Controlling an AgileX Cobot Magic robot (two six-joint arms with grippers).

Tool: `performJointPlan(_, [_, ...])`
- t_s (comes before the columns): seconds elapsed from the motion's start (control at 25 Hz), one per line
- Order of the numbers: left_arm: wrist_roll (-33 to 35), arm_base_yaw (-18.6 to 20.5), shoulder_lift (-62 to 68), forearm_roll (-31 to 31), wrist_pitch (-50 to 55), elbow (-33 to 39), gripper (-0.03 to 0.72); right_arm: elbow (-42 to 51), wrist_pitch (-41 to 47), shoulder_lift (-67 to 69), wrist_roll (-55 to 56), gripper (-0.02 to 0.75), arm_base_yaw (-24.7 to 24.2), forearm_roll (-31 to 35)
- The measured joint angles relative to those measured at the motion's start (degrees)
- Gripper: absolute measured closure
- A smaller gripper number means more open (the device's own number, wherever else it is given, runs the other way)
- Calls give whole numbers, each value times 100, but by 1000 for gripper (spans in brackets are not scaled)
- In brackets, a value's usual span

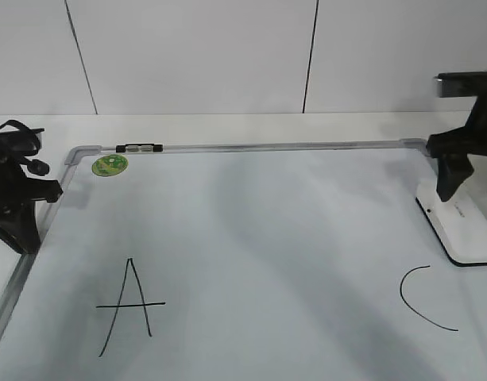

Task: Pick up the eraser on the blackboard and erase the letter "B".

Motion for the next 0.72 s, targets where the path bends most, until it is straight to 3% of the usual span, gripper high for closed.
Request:
performJointPlan(0.2, [0, 0, 0, 0, 0, 0, 667, -414, 247, 0, 0, 139, 0, 149])
performJointPlan(0.48, [2, 0, 0, 0, 0, 0, 666, -436, 281, -144, 45, 146, 0, 655])
performJointPlan(0.72, [12, 0, 0, 0, 0, 0, 657, -439, 301, -717, 56, 146, 0, 677])
